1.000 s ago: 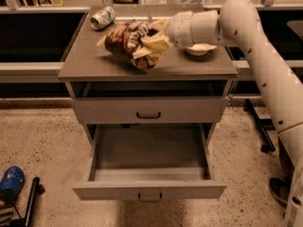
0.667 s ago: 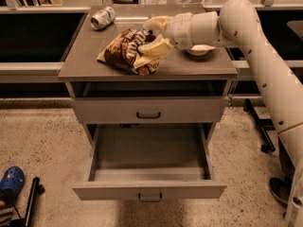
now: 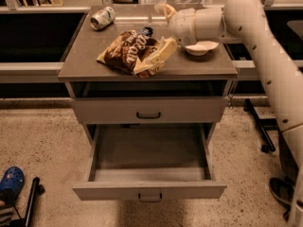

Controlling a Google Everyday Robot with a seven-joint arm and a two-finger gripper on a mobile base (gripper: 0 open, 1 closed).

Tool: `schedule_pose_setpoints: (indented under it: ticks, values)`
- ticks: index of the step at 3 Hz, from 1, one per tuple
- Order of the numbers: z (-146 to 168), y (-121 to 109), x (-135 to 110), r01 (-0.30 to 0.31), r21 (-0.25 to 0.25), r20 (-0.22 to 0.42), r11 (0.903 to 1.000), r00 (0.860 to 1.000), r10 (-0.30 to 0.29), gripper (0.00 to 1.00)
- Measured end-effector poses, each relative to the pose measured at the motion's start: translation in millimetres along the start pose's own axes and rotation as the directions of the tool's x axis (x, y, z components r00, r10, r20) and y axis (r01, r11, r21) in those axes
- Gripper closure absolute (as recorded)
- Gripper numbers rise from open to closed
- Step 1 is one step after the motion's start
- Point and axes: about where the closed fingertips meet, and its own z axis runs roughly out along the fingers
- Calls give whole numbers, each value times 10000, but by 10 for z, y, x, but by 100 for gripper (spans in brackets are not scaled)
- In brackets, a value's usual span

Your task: Pick brown chip bag from middle drawer and place on counter

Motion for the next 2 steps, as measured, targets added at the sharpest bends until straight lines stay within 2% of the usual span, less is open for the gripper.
schedule_pose_setpoints:
  ticks: [1,2]
  values:
    - [-407,-27,-187,343,301,-130,9990,9993,-339,0]
    - [-427,-28,-191,350,319,-146,9989,9993,-346,0]
